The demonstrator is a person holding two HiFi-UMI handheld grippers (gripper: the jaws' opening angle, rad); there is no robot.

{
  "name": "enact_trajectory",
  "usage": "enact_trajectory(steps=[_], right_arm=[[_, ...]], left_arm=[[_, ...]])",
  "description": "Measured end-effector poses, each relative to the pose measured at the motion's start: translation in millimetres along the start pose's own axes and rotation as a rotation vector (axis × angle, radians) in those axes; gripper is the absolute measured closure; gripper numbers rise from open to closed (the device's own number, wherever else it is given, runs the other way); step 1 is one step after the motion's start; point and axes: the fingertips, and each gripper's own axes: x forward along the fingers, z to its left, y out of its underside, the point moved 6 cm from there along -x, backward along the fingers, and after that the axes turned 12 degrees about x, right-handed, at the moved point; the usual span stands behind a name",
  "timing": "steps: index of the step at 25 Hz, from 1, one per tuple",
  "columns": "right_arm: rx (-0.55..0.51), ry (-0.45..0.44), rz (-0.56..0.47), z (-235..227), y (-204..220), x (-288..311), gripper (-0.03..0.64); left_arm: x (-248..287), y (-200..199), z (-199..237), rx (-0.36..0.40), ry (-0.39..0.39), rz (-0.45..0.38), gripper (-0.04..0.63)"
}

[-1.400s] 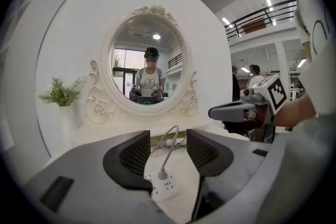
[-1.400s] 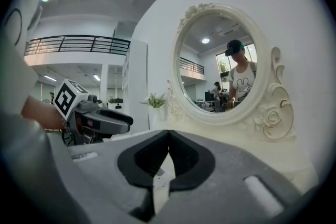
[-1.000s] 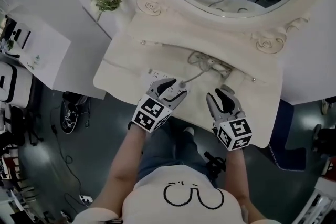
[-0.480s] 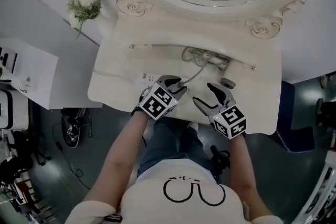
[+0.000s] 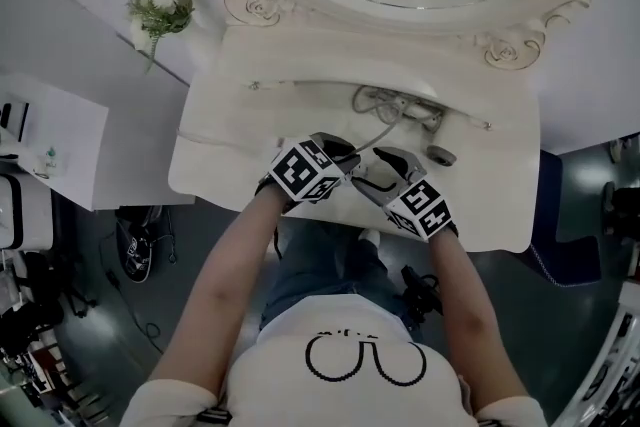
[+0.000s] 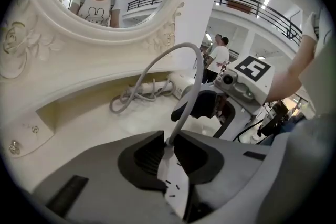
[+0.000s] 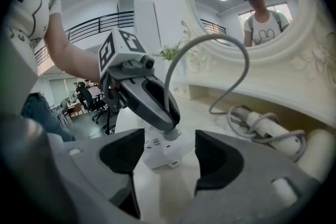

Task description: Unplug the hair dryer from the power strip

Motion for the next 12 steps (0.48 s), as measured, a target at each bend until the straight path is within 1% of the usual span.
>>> enact_trajectory(steps=[4,6,10,11,12], right_arm=[[-0.125,-0.042,0.023,7,0,23,0.325],[-0.167,-0.056,0.04,7,3,28,0.327],[-0.176,-0.061,0.038,7,4,30,0.328],[-0.176,-0.058,0.044,7,4,30,0.328],[-0.176,-0.055,0.053,7,4,31,0.328]], left_arm=[[-1,-1,2,-0.029,0.035,0.0,0.537],[-1,-1,3,-0.039,0.044,-0.001,0.535],[-2,1,6,-0.11,0.044,-0.03,0.535],[-2,1,5,-0.12,0.035,-0.032,0.535],[-2,0,4,-0.112,0.019,-0.027,0.535]])
